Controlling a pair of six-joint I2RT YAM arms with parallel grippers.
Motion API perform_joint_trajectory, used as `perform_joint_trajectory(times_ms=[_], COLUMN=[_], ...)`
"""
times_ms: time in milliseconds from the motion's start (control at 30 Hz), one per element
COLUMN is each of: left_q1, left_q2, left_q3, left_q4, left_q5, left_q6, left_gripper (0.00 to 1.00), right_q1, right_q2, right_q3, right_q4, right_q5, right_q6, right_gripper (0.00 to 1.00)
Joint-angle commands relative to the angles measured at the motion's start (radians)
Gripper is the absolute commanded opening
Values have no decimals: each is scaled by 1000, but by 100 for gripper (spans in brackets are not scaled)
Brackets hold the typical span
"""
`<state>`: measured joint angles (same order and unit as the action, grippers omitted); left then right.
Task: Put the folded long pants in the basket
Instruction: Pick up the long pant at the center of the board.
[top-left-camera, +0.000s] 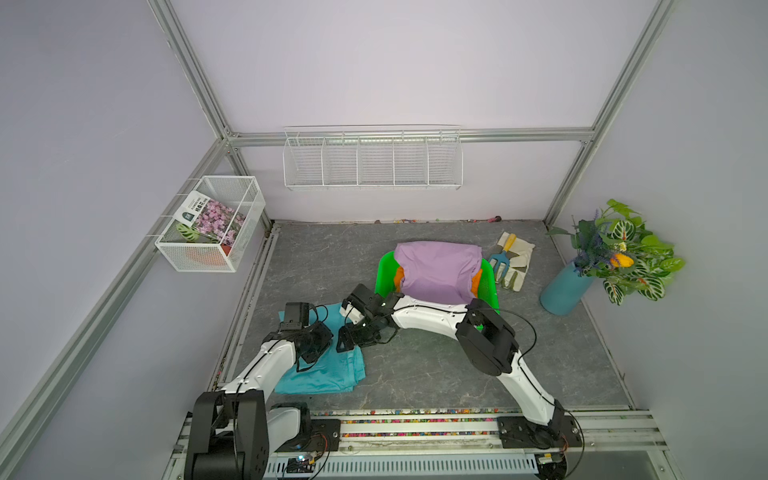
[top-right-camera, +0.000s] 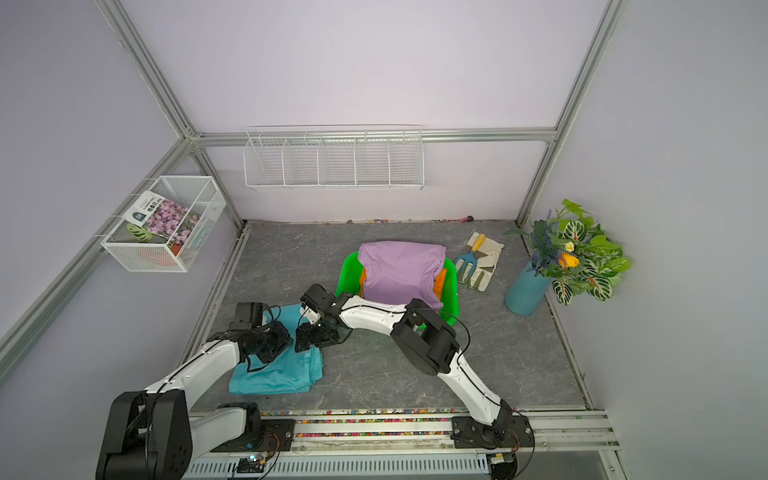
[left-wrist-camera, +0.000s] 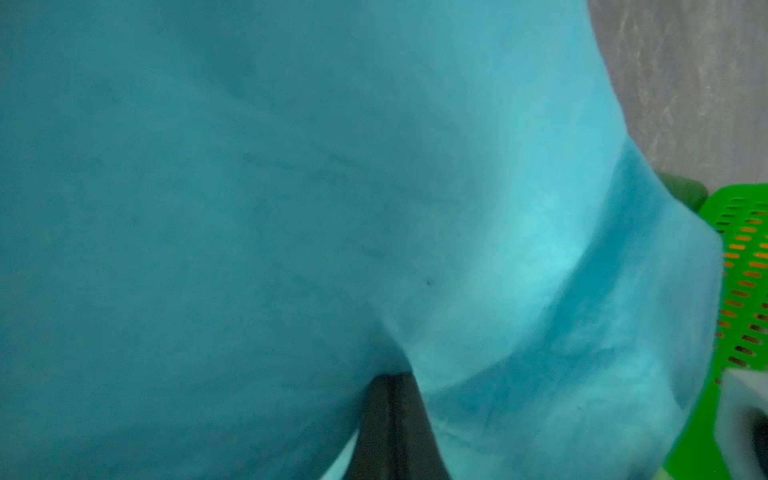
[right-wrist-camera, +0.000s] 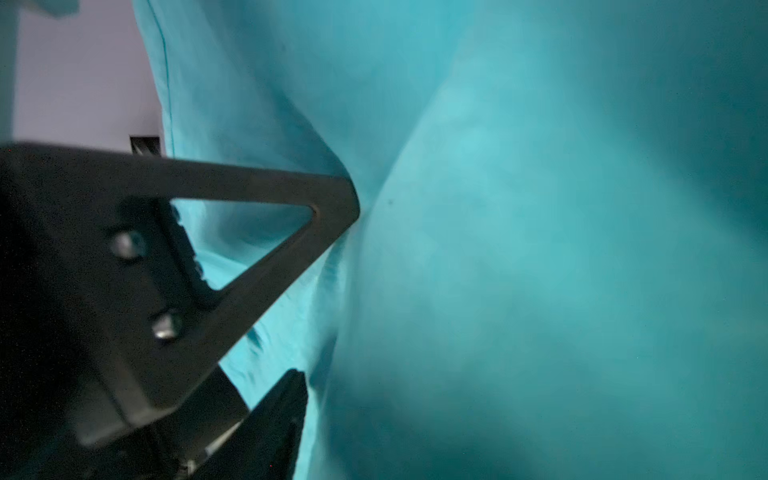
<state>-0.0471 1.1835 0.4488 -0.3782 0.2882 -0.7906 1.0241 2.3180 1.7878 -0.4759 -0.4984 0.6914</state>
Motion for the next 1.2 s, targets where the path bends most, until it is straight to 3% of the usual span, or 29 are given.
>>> perform_joint_trajectory(times_ms=[0, 100, 133, 400, 433, 500, 567, 633, 967, 1167], left_q1=[0, 0, 0, 1, 1, 15, 41, 77, 219, 224], left_q2=[36, 31, 27, -64, -71, -81, -74, -61, 115, 231], left_q3=[-23, -24, -25, 77, 108, 167, 205, 229, 264, 327], left_q4=[-33, -33, -34, -123, -142, -165, -172, -164, -204, -203], left_q5=[-1, 0, 1, -12, -15, 14, 60, 126, 169, 79], left_q6=[13, 11, 11, 64, 85, 130, 154, 180, 315, 365], left_gripper=[0, 0, 0, 0, 4, 40, 69, 79, 83, 81], right_q1=[4, 2, 1, -39, -48, -68, -87, -109, -162, -160], right_q2=[32, 24, 19, -56, -68, -92, -110, -117, -124, -98], right_q3=[4, -1, -1, 2, 1, -2, -8, -9, -25, -43], right_q4=[-1, 0, 0, -27, -46, -90, -120, -139, -213, -162], right_q5=[-43, -37, -30, 61, 79, 121, 158, 159, 156, 114], right_q6=[-4, -8, -9, -1, -6, -25, -43, -57, -143, -127], right_gripper=[40, 6, 0, 0, 0, 0, 0, 0, 0, 0])
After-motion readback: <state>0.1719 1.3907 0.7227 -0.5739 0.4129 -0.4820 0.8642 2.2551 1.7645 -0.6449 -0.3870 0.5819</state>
